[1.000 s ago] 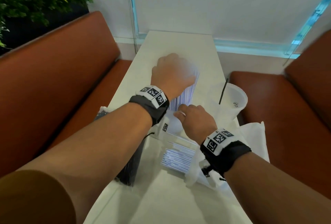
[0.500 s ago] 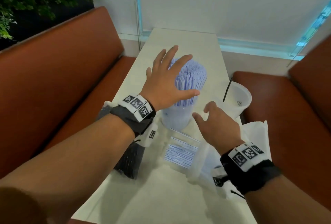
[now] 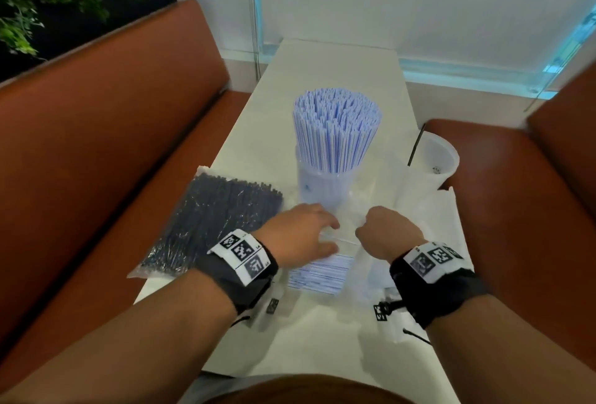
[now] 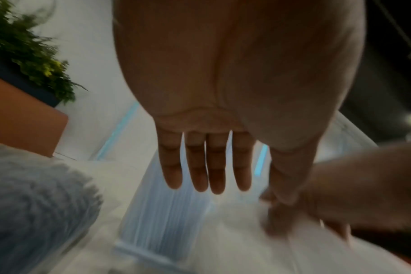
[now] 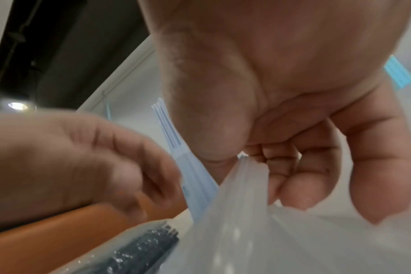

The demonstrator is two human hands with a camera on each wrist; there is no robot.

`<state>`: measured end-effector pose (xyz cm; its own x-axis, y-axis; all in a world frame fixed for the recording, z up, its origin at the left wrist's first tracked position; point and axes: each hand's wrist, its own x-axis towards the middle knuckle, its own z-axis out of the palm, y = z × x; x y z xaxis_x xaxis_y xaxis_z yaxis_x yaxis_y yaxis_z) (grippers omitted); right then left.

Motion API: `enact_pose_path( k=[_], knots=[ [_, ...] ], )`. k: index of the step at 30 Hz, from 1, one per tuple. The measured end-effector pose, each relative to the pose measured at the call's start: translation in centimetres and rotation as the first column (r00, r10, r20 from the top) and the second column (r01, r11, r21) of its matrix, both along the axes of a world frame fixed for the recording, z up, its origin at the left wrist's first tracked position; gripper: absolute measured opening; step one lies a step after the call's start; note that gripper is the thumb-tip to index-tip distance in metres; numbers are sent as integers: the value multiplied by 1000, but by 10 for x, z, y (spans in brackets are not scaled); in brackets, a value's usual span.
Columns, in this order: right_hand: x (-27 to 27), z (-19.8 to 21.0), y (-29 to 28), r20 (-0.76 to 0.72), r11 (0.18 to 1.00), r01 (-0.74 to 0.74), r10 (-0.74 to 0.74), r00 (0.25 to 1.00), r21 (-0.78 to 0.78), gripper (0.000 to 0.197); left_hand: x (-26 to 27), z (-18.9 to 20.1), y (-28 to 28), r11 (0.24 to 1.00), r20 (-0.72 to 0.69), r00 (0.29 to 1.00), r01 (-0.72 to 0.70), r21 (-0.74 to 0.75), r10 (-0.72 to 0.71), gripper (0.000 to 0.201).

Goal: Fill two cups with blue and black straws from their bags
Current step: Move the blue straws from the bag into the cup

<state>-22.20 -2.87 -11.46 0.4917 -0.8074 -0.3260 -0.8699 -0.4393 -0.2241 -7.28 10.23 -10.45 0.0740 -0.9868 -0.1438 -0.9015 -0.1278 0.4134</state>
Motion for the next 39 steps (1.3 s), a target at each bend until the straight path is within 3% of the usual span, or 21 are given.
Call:
enact_pose_path(
  k=[5, 8, 13, 17, 22, 29, 39],
  knots=[
    [-1, 4, 13, 78, 999, -26, 23, 997, 31, 13, -25, -28, -12, 973, 52, 986, 147, 179, -159, 85],
    [-6, 5, 16, 87, 999, -37, 34, 996, 34, 9, -31, -33, -21, 947, 53, 973, 206, 246, -225, 88],
    [-16, 3, 15, 163, 1000, 11, -14, 987, 16, 17, -29, -41, -26, 945, -146, 983, 152, 289, -113, 71],
    [-14, 1, 17, 201, 999, 11, -20, 979, 46, 19, -37, -45, -29, 957, 28, 992, 114, 267, -126, 61],
    [-15, -3, 18, 232, 998, 13, -28, 972, 64, 20, -51, -60, -30, 965, 257, 943, 158, 211, -210, 31],
    [-20, -5, 14, 253, 997, 32, -50, 966, 72, 18, -61, -64, -31, 967, 66, 984, 147, 210, -164, 23],
    [-21, -6, 13, 253, 997, 20, -37, 967, 70, 15, -62, -61, -34, 964, 144, 969, 167, 209, -199, 16]
  ],
)
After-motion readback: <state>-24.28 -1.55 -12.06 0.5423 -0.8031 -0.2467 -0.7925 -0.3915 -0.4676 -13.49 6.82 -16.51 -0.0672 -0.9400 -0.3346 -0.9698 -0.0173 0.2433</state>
